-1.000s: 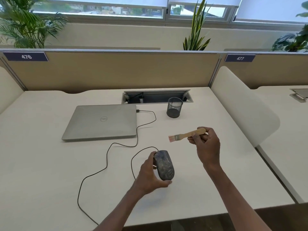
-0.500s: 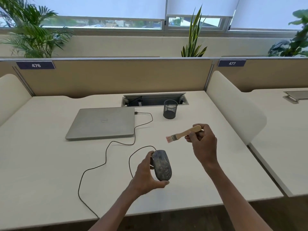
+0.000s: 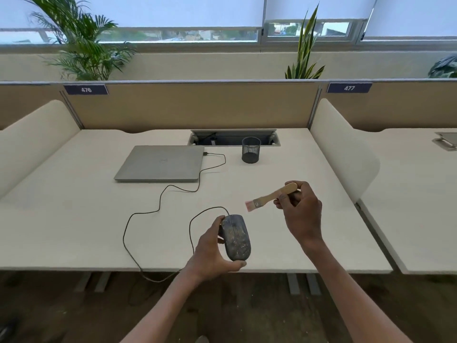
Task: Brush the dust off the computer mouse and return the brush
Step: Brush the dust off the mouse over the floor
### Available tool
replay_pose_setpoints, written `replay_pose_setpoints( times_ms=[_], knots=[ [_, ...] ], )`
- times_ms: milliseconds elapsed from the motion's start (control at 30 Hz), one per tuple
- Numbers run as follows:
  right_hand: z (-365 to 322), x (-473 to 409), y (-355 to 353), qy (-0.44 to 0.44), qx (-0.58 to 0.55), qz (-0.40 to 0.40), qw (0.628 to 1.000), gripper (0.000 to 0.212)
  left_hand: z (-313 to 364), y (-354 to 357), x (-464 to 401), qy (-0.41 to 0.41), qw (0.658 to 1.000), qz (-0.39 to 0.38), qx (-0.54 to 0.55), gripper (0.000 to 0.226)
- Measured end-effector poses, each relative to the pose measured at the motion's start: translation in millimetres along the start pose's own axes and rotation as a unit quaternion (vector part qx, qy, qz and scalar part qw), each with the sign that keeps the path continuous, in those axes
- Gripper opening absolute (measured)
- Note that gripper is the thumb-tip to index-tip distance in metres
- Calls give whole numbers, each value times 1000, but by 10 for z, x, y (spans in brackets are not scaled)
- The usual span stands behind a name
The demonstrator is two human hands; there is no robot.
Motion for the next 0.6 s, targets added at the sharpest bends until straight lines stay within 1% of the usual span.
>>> replay_pose_setpoints(
  times_ms=[100, 200, 367, 500, 600],
  knots=[
    [-49, 142, -50, 1, -11, -10, 1000, 16, 120, -56, 198, -10, 1000, 6, 1, 103],
    [-106, 287, -55, -1, -11, -14, 1000, 16, 145, -135, 382, -21, 1000, 1, -1, 107],
    [-239, 552, 27, 7, -16, -27, 999, 14, 53, -327, 598, -41, 999, -10, -1, 115],
    [-360, 745, 154, 20, -23, -33, 999, 9, -46, -558, 716, -38, 999, -17, 7, 116],
    [-500, 897, 276, 23, -23, -25, 999, 8, -151, -748, 827, -34, 999, -35, 13, 116]
  ],
)
Point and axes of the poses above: each hand's wrist, its own x-axis away from the middle knuckle, its own y-axis out of the palm, z = x × y, the point moved 8 cm from there along -x, towards the middle knuckle, and after that the axes turned 11 degrees about z, right-handed, at the moved point
